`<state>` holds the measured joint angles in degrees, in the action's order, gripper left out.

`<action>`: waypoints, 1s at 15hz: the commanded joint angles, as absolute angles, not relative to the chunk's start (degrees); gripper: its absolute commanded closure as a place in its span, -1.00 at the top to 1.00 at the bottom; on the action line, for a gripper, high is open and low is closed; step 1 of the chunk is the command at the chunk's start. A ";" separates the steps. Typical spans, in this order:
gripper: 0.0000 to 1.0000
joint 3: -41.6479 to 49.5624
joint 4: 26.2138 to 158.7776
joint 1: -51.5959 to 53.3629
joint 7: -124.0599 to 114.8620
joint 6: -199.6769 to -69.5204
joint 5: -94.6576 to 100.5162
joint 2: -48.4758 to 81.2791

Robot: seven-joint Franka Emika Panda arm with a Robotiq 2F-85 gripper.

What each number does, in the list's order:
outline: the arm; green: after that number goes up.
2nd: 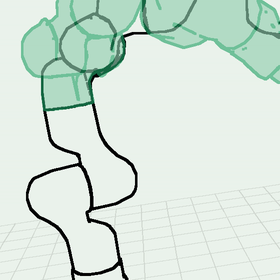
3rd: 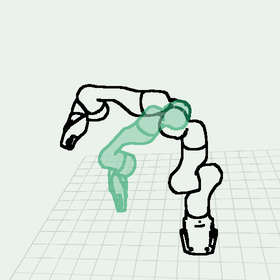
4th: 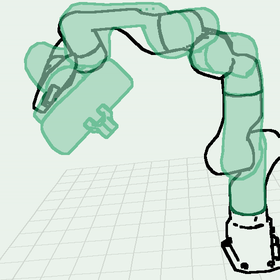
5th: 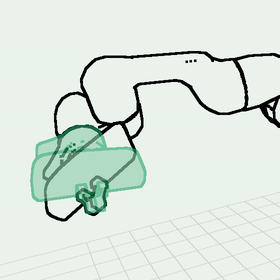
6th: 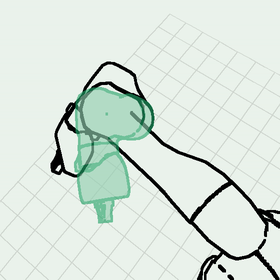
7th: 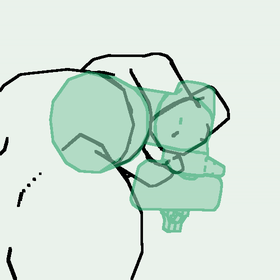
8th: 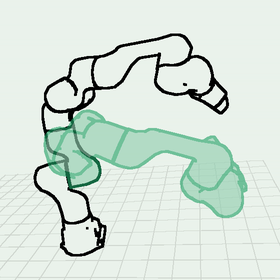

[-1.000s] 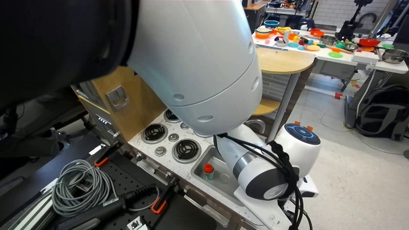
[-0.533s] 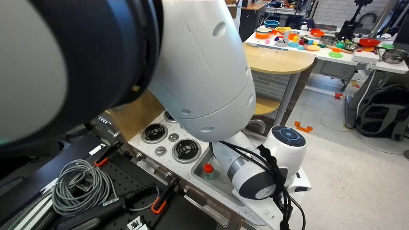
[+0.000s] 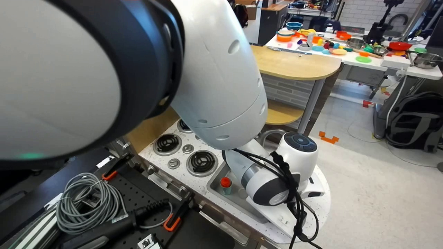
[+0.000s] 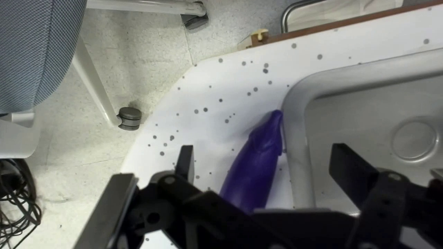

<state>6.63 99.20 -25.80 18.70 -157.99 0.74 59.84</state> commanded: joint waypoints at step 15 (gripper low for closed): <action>-0.85 8.58 98.10 -24.02 16.71 -158.95 2.42 61.58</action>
